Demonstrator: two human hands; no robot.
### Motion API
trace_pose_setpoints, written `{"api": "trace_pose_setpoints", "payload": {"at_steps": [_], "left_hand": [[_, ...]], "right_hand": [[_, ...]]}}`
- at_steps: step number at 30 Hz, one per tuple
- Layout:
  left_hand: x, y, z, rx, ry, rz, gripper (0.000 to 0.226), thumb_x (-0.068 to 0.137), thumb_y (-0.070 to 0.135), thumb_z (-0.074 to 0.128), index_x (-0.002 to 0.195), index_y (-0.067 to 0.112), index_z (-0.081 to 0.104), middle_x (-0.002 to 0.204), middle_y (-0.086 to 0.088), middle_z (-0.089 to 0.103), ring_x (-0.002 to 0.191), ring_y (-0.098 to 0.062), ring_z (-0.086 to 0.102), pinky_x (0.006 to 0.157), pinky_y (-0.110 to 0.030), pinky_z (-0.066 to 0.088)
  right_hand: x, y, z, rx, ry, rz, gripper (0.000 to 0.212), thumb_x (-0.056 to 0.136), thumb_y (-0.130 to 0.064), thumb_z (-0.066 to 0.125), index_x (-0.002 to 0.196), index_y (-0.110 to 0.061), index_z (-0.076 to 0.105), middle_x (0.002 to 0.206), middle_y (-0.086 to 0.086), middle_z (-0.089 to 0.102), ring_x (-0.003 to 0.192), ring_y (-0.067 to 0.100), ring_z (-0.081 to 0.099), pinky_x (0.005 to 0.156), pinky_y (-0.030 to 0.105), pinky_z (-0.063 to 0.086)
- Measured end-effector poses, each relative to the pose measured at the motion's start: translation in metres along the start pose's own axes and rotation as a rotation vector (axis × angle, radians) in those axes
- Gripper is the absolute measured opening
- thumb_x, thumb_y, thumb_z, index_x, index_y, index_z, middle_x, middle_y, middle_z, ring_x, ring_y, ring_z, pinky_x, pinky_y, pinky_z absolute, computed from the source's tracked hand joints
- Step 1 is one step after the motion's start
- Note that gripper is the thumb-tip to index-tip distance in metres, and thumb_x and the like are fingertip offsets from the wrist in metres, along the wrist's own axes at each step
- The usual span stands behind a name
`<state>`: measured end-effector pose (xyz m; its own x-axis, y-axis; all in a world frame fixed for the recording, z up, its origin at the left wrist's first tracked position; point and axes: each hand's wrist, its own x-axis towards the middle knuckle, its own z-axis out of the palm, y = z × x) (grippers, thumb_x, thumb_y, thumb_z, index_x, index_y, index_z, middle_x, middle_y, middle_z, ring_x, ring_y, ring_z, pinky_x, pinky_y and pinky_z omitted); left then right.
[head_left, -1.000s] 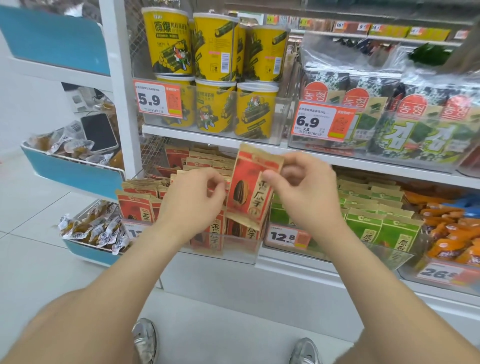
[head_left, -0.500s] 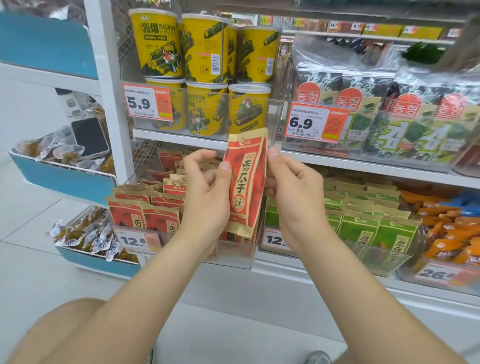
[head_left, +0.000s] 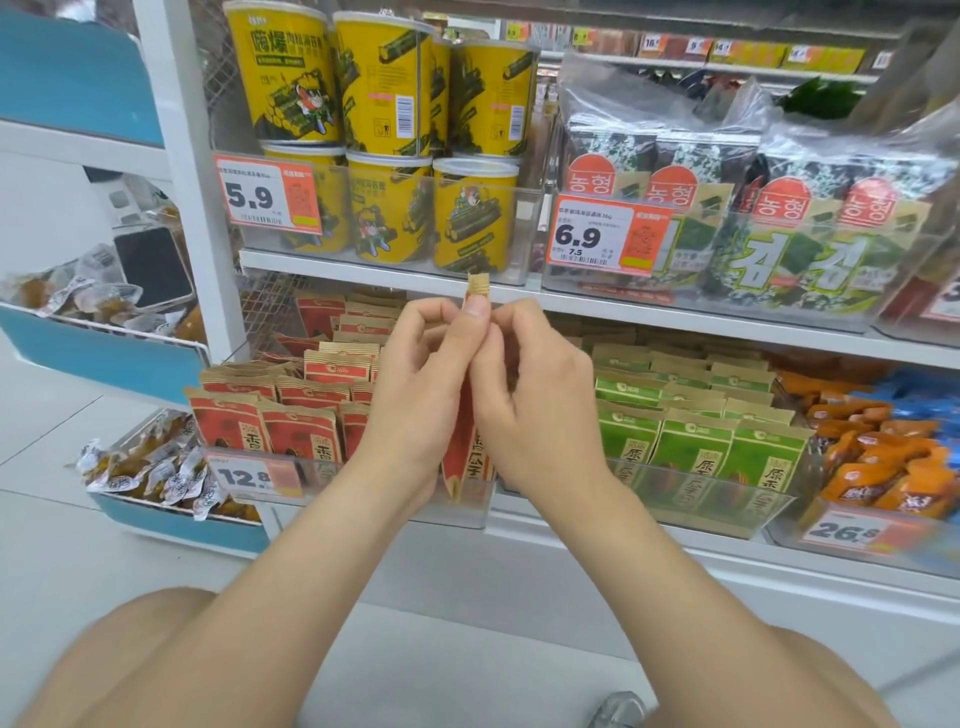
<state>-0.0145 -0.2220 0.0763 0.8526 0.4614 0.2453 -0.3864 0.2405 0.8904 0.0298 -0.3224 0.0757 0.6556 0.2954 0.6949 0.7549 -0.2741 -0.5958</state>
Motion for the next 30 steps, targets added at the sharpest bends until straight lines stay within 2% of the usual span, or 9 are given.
{"api": "trace_pose_setpoints", "payload": {"at_steps": [3,6,10,13,20,24,26,28,30], "left_hand": [[-0.001,0.001,0.003,-0.135,0.011,-0.069,0.013,0.105,0.031,0.065,0.098,0.021,0.063,0.095,-0.006,0.070,0.089,-0.022,0.068,0.081,-0.040,0.054],[-0.003,0.000,0.005,-0.177,0.003,-0.130,0.012,0.106,0.021,0.058,0.095,0.020,0.059,0.086,-0.002,0.066,0.079,-0.016,0.067,0.074,-0.034,0.051],[-0.003,-0.001,0.003,-0.155,-0.005,-0.123,0.009,0.110,0.017,0.054,0.112,0.010,0.060,0.092,-0.009,0.070,0.082,-0.018,0.070,0.072,-0.031,0.057],[-0.001,-0.002,-0.001,-0.108,-0.021,-0.105,0.010,0.109,0.019,0.058,0.110,0.010,0.063,0.092,-0.010,0.067,0.081,-0.019,0.064,0.074,-0.033,0.053],[-0.004,-0.002,-0.005,-0.070,-0.056,-0.124,0.012,0.109,0.015,0.056,0.099,0.016,0.062,0.088,-0.005,0.065,0.077,-0.015,0.061,0.073,-0.032,0.045],[-0.005,0.003,-0.010,-0.082,-0.058,-0.135,0.012,0.110,0.016,0.056,0.100,0.017,0.062,0.085,-0.004,0.066,0.076,-0.015,0.060,0.072,-0.033,0.046],[-0.005,0.004,-0.012,-0.099,-0.038,-0.136,0.013,0.110,0.018,0.056,0.099,0.017,0.062,0.083,-0.005,0.066,0.076,-0.017,0.059,0.073,-0.035,0.047],[-0.005,0.004,-0.013,-0.121,-0.005,-0.119,0.012,0.111,0.022,0.056,0.102,0.018,0.061,0.088,-0.007,0.066,0.082,-0.022,0.059,0.076,-0.039,0.048],[-0.007,0.005,-0.013,-0.131,0.042,-0.104,0.010,0.113,0.024,0.054,0.106,0.017,0.057,0.089,-0.008,0.066,0.078,-0.020,0.061,0.074,-0.037,0.049]], "right_hand": [[0.000,-0.002,0.002,0.068,-0.001,0.085,0.015,0.110,-0.025,0.055,0.098,-0.020,0.061,0.094,-0.007,0.060,0.093,0.003,0.055,0.079,0.014,0.037],[0.000,0.003,0.000,0.151,-0.088,0.182,0.016,0.113,-0.030,0.049,0.104,-0.021,0.059,0.098,-0.008,0.066,0.099,0.014,0.063,0.079,0.024,0.042],[0.005,0.009,-0.011,0.185,-0.151,0.107,0.016,0.113,-0.032,0.053,0.104,-0.019,0.059,0.095,-0.008,0.069,0.089,0.012,0.066,0.076,0.025,0.047],[0.008,0.012,-0.014,0.355,-0.104,0.230,0.020,0.112,-0.027,0.056,0.096,-0.019,0.064,0.081,-0.010,0.068,0.072,0.009,0.060,0.068,0.033,0.049],[-0.001,0.001,-0.006,0.647,-0.061,0.559,0.024,0.113,-0.020,0.053,0.099,-0.009,0.068,0.083,0.008,0.065,0.078,0.020,0.057,0.074,0.037,0.048],[0.000,-0.004,-0.005,0.652,-0.036,0.492,0.024,0.111,-0.021,0.059,0.099,-0.004,0.071,0.077,0.001,0.068,0.071,0.012,0.060,0.066,0.028,0.050],[0.000,-0.005,-0.006,0.617,-0.044,0.455,0.022,0.108,-0.023,0.065,0.101,-0.004,0.072,0.082,0.002,0.071,0.074,0.012,0.062,0.070,0.028,0.052],[-0.003,-0.005,-0.007,0.562,-0.123,0.441,0.014,0.102,-0.024,0.073,0.104,-0.011,0.070,0.091,-0.005,0.074,0.080,0.013,0.068,0.076,0.031,0.056],[-0.009,-0.003,-0.008,0.470,-0.250,0.438,0.025,0.091,-0.032,0.079,0.109,-0.026,0.063,0.103,-0.009,0.074,0.088,0.018,0.073,0.080,0.039,0.060]]}}
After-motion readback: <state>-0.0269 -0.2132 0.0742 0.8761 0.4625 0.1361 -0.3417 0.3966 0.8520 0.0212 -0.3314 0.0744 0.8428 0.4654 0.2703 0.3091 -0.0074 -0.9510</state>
